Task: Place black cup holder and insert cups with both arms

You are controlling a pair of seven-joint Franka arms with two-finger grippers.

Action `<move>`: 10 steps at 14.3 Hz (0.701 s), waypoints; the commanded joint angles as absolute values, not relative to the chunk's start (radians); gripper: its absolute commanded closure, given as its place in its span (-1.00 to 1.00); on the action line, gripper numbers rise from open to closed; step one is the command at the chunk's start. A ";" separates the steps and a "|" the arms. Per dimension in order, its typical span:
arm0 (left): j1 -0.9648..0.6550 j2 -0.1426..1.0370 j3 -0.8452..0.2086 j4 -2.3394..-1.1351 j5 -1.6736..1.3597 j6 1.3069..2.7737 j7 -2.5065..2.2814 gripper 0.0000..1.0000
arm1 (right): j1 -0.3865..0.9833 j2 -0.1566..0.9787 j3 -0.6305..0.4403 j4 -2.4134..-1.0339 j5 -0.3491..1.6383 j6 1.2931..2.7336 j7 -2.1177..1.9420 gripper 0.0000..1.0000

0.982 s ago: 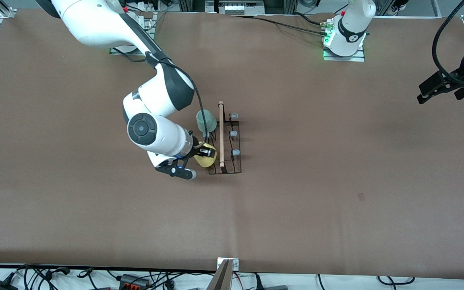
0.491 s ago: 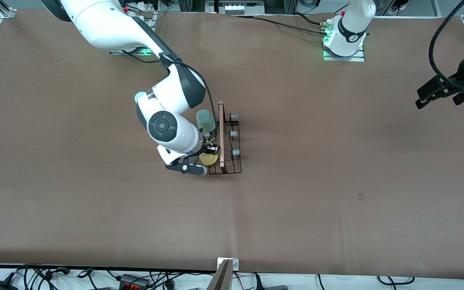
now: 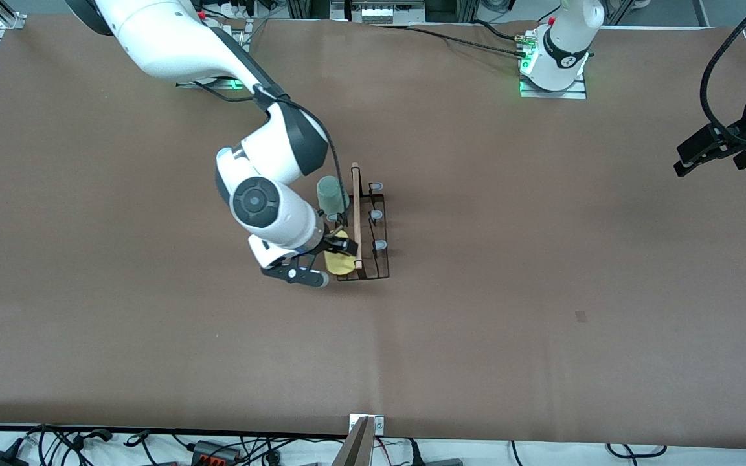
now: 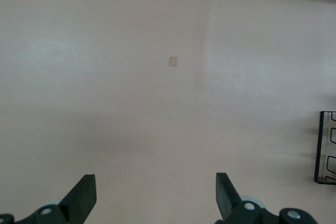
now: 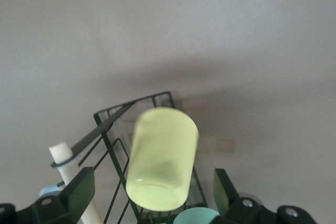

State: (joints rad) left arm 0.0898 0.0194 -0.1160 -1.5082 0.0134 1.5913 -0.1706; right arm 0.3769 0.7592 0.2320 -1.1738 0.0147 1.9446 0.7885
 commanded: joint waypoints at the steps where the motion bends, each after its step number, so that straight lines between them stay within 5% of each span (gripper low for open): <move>1: 0.091 0.008 -0.130 -1.506 0.023 1.588 -0.166 -1.00 | 0.324 0.720 0.221 -1.149 -0.002 1.864 0.743 -1.00; 10: 0.097 0.008 -0.123 -1.512 0.012 1.565 -0.155 -1.00 | 0.091 0.562 0.209 -1.149 -0.129 1.686 0.410 -1.00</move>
